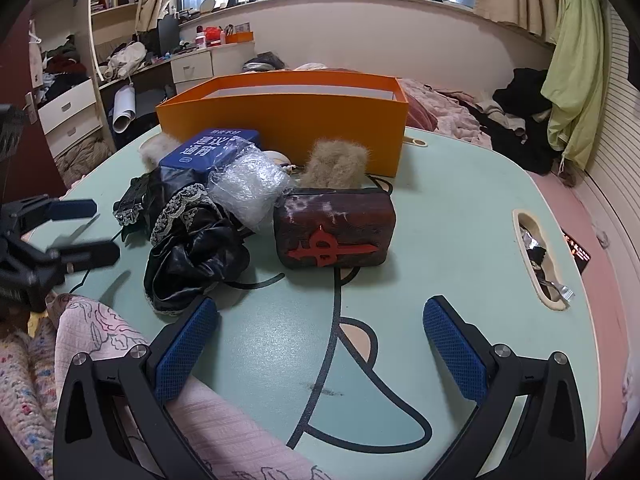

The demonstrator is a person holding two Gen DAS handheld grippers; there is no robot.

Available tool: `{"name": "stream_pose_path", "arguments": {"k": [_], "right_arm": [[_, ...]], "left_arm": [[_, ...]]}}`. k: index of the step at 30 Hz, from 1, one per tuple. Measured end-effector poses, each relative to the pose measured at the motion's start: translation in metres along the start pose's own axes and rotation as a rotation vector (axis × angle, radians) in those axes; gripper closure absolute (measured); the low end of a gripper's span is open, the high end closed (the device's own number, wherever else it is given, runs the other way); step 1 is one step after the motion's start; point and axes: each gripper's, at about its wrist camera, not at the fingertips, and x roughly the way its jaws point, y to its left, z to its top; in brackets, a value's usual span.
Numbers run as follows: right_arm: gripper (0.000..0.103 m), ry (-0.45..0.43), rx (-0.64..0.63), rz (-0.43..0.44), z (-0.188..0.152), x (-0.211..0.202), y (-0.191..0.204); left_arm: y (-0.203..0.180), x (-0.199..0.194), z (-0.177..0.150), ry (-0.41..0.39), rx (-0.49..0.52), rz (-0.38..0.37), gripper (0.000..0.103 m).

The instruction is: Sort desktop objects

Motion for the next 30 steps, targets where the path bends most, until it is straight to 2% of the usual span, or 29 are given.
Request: {"name": "stream_pose_path", "arguments": {"k": [3,8,9,13,14,17,20,22,27,30], "right_arm": [[0.0,0.0,0.0,0.0,0.0,0.0,0.0],[0.0,0.0,0.0,0.0,0.0,0.0,0.0],[0.0,-0.001,0.0,0.0,0.0,0.0,0.0],[0.0,-0.001,0.001,0.0,0.0,-0.001,-0.001],[0.0,-0.001,0.001,0.0,0.0,-0.001,-0.001],[0.0,-0.001,0.002,0.0,0.0,-0.001,0.0],[0.0,-0.002,0.001,0.0,0.0,-0.001,0.0],[0.0,-0.002,0.001,0.0,-0.001,-0.001,0.0],[0.0,-0.002,0.001,0.0,-0.001,-0.001,0.0],[0.0,-0.003,0.006,-0.003,0.0,-0.002,-0.001]], "left_arm": [[-0.006,0.002,0.01,-0.031,0.047,0.025,0.003],[-0.012,0.026,0.027,0.023,0.048,0.005,0.006],[-0.012,0.028,0.028,0.027,0.048,0.003,0.011],[-0.006,0.031,0.025,0.048,0.027,0.002,0.049],[-0.003,0.028,0.022,0.037,0.021,0.008,0.05],[0.007,0.02,0.016,0.024,-0.013,-0.022,0.063],[0.014,0.018,0.016,0.013,-0.038,-0.022,0.062],[0.014,0.021,0.018,0.022,-0.046,-0.019,0.042],[0.01,0.031,0.025,0.03,-0.028,0.015,0.043],[0.01,0.033,0.028,0.023,-0.018,0.033,0.073]]}}
